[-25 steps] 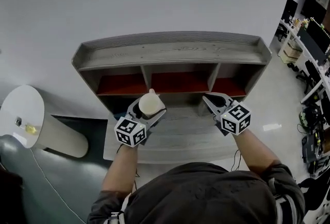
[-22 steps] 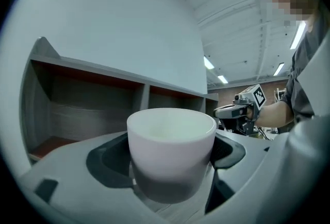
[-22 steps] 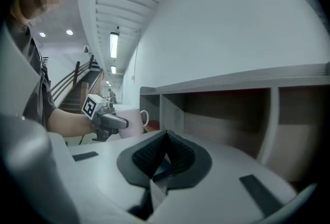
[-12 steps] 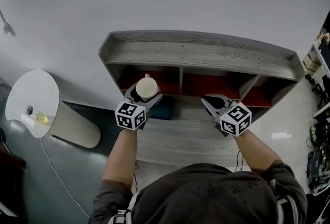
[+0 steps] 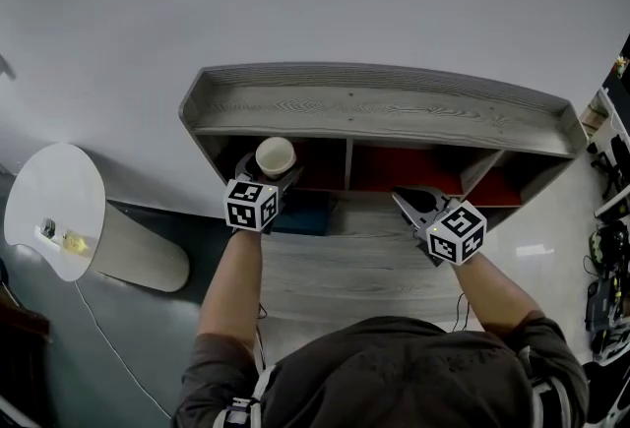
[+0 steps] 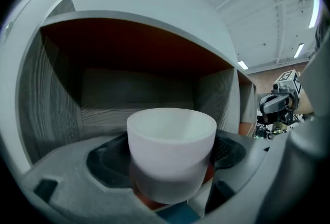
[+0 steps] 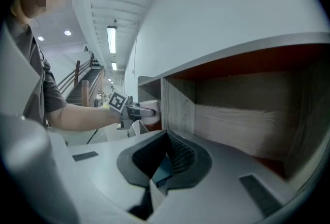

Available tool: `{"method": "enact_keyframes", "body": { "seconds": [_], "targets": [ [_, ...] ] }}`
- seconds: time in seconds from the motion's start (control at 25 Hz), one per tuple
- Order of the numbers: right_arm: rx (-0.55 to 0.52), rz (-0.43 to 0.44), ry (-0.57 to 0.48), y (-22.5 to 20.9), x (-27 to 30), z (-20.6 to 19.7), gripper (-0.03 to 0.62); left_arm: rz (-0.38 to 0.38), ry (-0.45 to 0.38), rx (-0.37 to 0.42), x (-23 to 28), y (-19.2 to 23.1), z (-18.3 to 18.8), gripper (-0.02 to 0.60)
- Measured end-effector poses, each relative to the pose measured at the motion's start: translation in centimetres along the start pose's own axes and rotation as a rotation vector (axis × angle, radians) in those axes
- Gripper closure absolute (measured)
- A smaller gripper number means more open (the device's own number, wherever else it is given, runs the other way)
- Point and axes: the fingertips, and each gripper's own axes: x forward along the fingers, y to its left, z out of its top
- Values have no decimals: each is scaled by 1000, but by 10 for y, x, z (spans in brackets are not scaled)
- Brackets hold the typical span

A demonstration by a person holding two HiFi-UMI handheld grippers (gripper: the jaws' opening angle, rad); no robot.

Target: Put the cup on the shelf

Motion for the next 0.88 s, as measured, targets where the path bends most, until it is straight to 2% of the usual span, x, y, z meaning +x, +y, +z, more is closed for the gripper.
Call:
{"method": "enact_keyframes", "body": {
  "seconds": [0.2,0.28,0.4,0.68,0.88],
  "targets": [
    [10,-20,9,-11,-3,-4,603,27,64,12,16,12,-16,170],
    [16,-25,12,-14,-3,-6,603,31,77,-6,19,16,-24,170],
    [21,-31,14,-18,-4,-8,603,21,67,-29,20,18,-26,172],
    [20,-34,13,-15,-7,-8,603,36,54,-20,19,16,-26,172],
    [16,-30,10,-10,-8,-5,603,44,50,19,19,12,-27,170]
  ]
}}
